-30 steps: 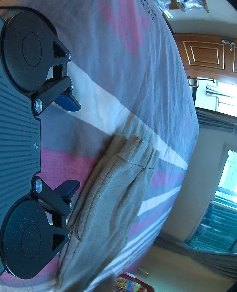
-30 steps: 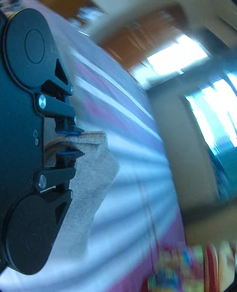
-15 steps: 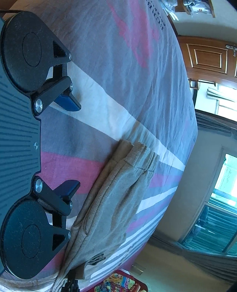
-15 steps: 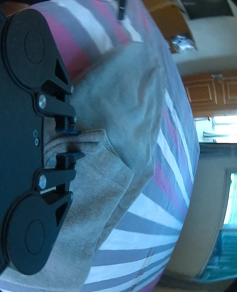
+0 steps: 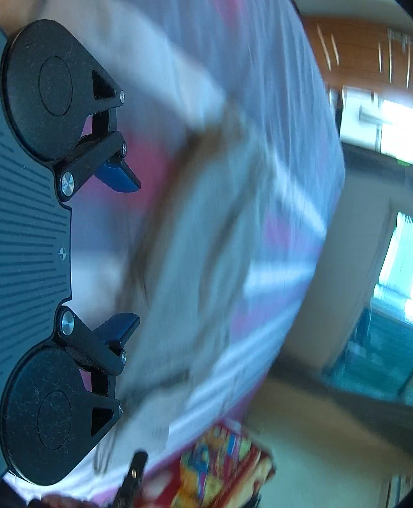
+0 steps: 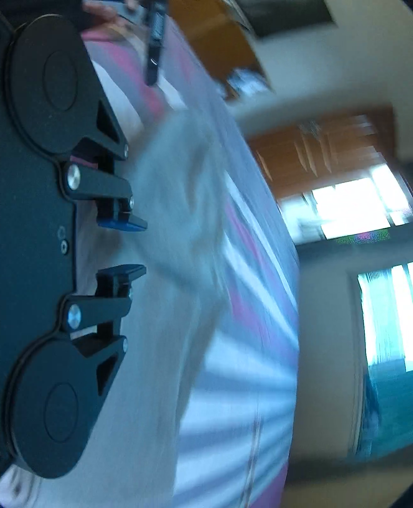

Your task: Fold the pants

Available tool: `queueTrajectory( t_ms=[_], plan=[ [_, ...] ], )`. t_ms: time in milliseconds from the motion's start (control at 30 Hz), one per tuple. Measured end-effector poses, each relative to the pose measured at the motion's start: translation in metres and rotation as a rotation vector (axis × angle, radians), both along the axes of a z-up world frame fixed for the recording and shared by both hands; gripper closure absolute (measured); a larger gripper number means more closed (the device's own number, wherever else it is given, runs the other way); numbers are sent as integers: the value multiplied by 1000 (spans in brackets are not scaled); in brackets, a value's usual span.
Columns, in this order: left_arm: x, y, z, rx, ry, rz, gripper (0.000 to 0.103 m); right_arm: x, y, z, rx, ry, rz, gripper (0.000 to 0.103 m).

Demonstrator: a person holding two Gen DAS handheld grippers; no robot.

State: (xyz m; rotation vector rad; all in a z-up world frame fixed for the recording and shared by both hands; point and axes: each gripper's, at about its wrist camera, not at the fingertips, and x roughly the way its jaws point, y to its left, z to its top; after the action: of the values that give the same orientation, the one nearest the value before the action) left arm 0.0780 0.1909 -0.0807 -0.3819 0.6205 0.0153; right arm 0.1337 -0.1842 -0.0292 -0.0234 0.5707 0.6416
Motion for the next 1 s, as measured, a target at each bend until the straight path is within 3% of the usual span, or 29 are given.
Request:
queueTrajectory(
  t_ms=[167, 267, 333, 533, 600, 633, 767, 867, 967, 1000],
  plan=[
    [59, -68, 3, -179, -10, -186, 23, 2, -84, -1, 9, 7, -250, 81],
    [93, -96, -9, -302, 61, -245, 44, 1, -122, -8, 29, 23, -375, 81],
    [111, -110, -20, -314, 134, -238, 44, -1, -143, -13, 43, 35, -462, 81],
    [138, -124, -45, -475, 165, -231, 47, -1, -178, -31, 109, 105, -516, 81],
    [142, -133, -51, -449, 186, -238, 85, 1, -182, -37, 123, 126, -514, 80],
    [142, -137, -54, -439, 183, -239, 85, 2, -182, -40, 124, 138, -516, 80],
    [118, -138, -34, -380, 42, -264, 85, 2, -182, -42, 140, 149, -519, 78],
    [114, -141, -44, -252, 89, -260, 85, -2, -185, -41, 152, 146, -503, 76],
    [117, -137, -47, -276, 85, -241, 82, -1, -182, -49, 137, 165, -490, 74],
    [116, -138, -42, -248, 74, -233, 79, -1, -181, -50, 137, 168, -493, 74]
  ],
)
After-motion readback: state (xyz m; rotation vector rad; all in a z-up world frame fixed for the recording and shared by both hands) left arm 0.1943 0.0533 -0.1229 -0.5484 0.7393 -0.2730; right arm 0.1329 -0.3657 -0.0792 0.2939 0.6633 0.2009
